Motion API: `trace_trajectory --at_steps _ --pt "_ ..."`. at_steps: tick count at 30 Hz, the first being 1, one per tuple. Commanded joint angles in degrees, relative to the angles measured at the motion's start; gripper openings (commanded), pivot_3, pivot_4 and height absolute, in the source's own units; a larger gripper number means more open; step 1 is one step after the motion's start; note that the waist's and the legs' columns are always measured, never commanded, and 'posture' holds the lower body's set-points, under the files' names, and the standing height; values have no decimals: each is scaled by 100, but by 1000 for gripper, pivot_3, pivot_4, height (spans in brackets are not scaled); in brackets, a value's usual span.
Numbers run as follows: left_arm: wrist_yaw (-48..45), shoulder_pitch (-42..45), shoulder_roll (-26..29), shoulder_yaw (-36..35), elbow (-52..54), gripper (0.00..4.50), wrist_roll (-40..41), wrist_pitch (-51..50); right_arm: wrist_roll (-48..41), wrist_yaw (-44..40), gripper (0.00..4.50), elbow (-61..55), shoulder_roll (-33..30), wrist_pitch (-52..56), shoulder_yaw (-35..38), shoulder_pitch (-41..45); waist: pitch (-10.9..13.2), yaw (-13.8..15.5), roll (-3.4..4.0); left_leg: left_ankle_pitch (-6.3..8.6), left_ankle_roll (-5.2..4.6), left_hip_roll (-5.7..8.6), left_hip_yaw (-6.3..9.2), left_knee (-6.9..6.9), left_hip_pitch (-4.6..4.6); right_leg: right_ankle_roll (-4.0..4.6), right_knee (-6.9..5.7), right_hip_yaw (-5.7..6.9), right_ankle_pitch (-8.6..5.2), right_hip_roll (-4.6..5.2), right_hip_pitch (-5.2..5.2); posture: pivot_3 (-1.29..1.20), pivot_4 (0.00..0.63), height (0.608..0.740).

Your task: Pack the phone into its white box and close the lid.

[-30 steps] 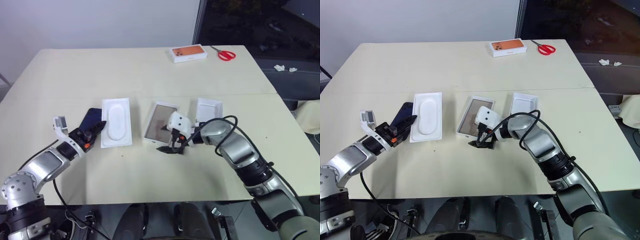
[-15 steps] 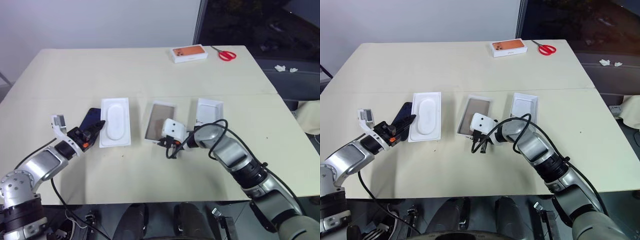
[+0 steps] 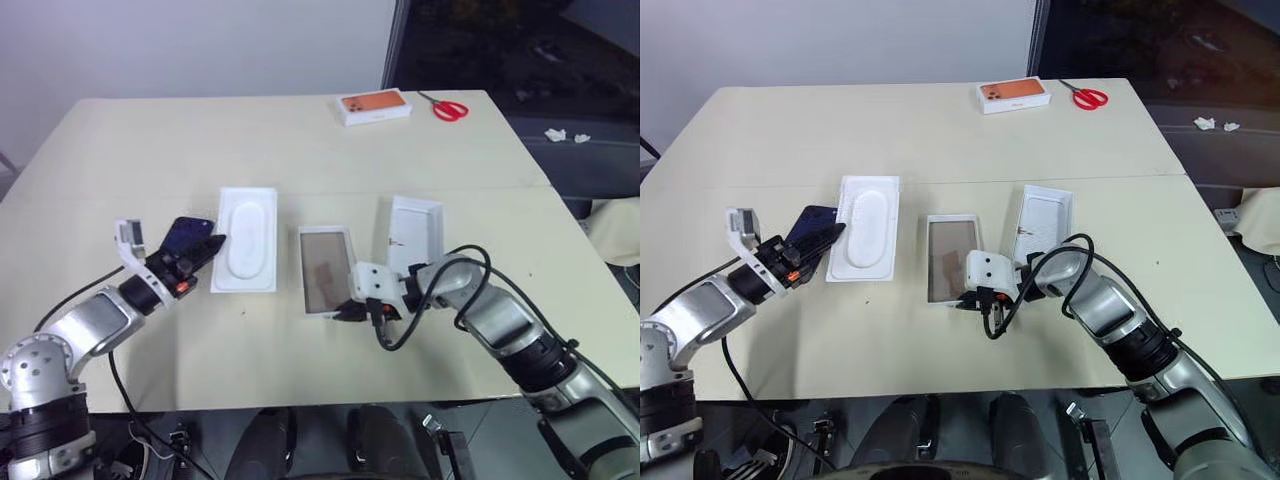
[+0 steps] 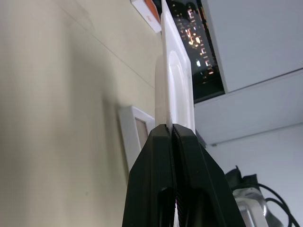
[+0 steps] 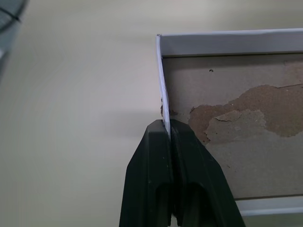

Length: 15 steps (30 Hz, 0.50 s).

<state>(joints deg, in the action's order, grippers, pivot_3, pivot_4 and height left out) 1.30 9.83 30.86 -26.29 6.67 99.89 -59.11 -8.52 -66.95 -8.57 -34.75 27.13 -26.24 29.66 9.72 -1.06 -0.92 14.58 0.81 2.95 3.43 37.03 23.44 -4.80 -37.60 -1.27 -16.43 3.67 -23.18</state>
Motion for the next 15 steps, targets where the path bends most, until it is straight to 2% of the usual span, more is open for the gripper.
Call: trace_trajectory --at_steps 1,2,4,6,10,15 --pt "121 19 3 86 247 0 154 189 -202 -22 922 -148 189 60 102 68 0 23 0 0 0 0 0 0 0 0 0 0 0 0 0 0 150 740" --pt "186 -4 -23 126 278 0 165 242 -133 47 1298 -114 225 -34 97 58 0 36 0 0 1 0 0 0 0 0 0 0 0 0 0 0 150 740" --pt "289 -49 -90 205 343 0 211 330 -31 184 2515 -85 275 -160 139 61 0 48 0 0 0 3 0 3 0 0 1 0 0 2 3 0 150 740" --pt "395 -115 -221 327 471 0 219 430 -98 276 3298 -123 314 -75 270 120 0 61 0 0 0 4 0 4 0 0 2 0 0 4 5 0 150 740" --pt "597 -303 -486 560 748 0 104 649 -611 42 3298 -277 54 285 785 222 1 60 -1 0 0 7 -1 5 1 0 3 -1 0 7 6 0 150 740" --pt "738 -301 -671 740 766 0 43 872 -1200 -304 3298 -96 -342 66 1677 124 1 63 -1 1 -1 7 0 5 1 0 3 1 0 7 8 0 150 740"
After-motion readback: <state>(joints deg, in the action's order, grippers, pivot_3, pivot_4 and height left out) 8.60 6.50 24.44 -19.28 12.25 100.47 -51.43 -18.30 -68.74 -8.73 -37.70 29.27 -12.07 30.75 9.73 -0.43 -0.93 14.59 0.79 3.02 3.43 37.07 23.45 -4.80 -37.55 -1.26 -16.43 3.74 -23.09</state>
